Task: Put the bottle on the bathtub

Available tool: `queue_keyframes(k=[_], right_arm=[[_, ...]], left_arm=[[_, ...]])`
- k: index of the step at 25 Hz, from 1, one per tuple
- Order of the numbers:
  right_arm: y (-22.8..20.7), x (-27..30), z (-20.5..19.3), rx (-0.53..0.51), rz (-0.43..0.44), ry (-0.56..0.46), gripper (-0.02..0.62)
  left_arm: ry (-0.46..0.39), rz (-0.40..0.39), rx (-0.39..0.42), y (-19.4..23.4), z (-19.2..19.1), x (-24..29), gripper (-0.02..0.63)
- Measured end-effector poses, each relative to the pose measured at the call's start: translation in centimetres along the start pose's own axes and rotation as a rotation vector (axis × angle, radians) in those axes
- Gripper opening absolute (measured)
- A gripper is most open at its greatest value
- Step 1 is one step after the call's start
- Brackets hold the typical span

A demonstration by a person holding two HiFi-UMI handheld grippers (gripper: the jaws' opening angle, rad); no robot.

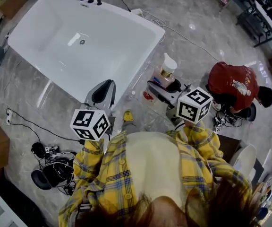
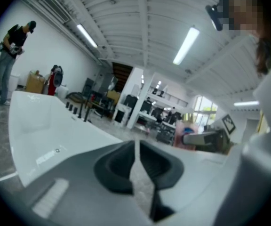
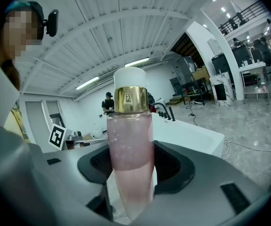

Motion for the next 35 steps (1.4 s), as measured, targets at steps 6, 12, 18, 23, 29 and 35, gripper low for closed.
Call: queue_keyframes(k=[6, 12, 18, 23, 29, 35], right_arm=[[-0.9, 2.3, 2.0, 0.003, -0.015, -0.004, 0.232], [-1.8, 4.0, 3.5, 0.001, -0.023, 0.000, 0.232], [-3.6, 5.3, 5.5, -0.012, -0.013, -0.008, 0.232], [-6.7, 7.2, 7.8, -0.019, 0.003, 0.015, 0.232], [-9.6, 8.7, 8.8, -0.049, 0.051, 0.035, 0.232], [-15.1, 11.7, 12.9, -0.083, 0.094, 0.092, 0.232]], left_arm=[[0.012, 0.004, 0.001, 2.4, 0.7, 0.6, 0.037], [0.033, 0.009, 0.021, 3.7, 0.9, 1.3, 0.037], [0.024, 0.034, 0.006, 4.7, 1.9, 2.5, 0.037], [0.005, 0.065, -0.031, 6.4, 3.6, 4.4, 0.037], [-0.022, 0.092, -0.060, 6.9, 4.3, 6.8, 0.037], [-0.013, 0.133, -0.075, 9.0, 7.5, 12.2, 0.037]])
Point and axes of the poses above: the fingertips, and each gripper's own axes: x forward along the fingers, y to its left, z out of its top, the point moved 3 cm from there along -x, backward along the fingers, and after that the axes turned 15 degrees about y, right-handed, at the moved point
